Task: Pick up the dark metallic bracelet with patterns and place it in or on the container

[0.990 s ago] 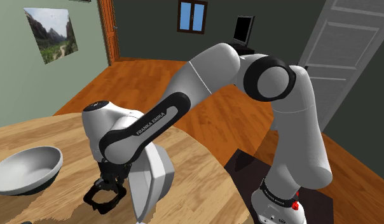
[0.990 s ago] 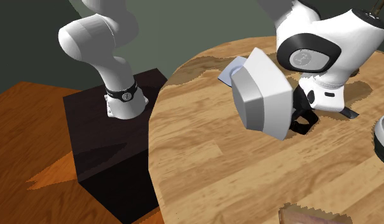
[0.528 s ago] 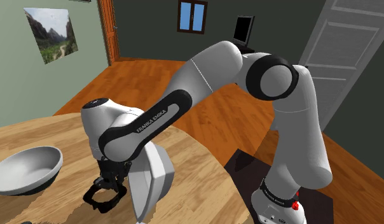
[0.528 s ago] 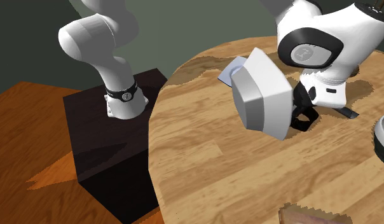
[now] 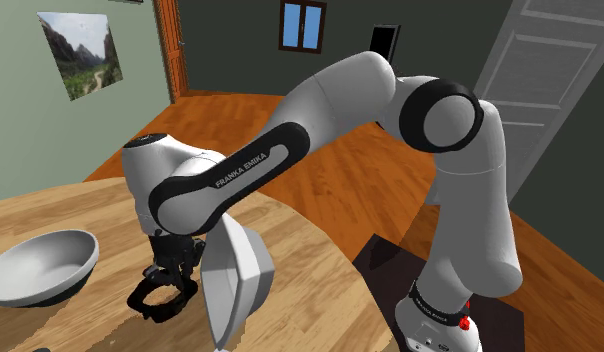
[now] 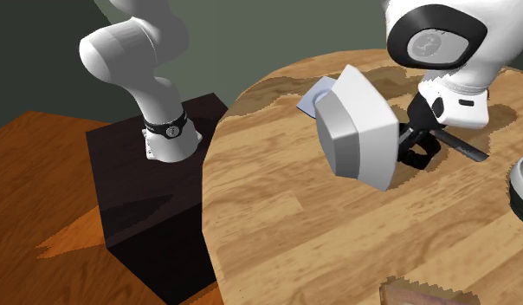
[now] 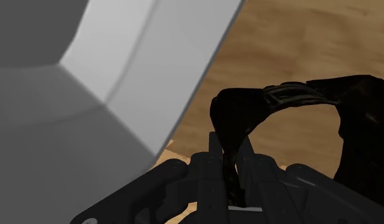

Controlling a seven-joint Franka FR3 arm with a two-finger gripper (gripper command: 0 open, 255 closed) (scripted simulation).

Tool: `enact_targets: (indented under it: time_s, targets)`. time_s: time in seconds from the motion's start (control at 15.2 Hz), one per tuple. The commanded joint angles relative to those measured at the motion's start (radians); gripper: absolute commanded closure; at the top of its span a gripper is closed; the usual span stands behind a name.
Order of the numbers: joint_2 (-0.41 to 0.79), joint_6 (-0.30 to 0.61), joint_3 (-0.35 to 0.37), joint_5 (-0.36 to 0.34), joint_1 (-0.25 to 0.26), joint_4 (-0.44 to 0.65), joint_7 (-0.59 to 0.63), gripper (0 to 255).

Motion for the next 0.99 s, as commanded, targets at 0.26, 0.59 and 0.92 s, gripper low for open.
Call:
enact_targets:
  time_s: [0.26, 0.59, 0.92]
  targets:
    - [-0.037, -0.069, 0.007, 0.012, -0.004, 0.033, -0.002, 255]
    - [-0.063, -0.126, 0.011, 0.021, -0.007, 0.065, -0.004, 255]
    - [-0.085, -0.185, 0.015, 0.028, -0.008, 0.103, -0.004, 255]
